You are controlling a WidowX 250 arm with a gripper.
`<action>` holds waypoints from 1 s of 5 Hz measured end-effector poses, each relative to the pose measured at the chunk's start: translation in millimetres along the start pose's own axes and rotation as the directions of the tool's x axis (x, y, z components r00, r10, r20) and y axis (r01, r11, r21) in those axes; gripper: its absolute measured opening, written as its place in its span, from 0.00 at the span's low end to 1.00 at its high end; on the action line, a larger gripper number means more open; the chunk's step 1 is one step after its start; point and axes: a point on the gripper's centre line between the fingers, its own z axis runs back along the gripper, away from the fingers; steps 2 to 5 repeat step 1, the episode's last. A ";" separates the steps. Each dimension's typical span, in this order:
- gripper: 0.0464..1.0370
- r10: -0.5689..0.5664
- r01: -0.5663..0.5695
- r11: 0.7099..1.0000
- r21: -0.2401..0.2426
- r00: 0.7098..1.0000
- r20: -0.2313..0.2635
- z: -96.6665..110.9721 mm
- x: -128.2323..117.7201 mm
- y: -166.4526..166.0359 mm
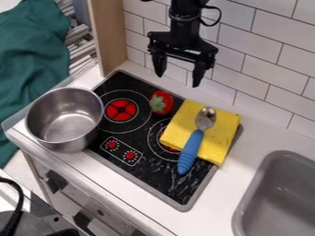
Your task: Move the berry from the silver pot and put it in between the two burners of the stove
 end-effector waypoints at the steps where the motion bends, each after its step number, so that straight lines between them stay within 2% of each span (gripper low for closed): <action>1: 0.97 -0.016 0.016 1.000 -0.009 1.000 -0.007 0.7 -4.5 -3.4; 5: 0.97 -0.016 0.016 1.000 -0.009 1.000 -0.007 0.7 -4.5 -3.4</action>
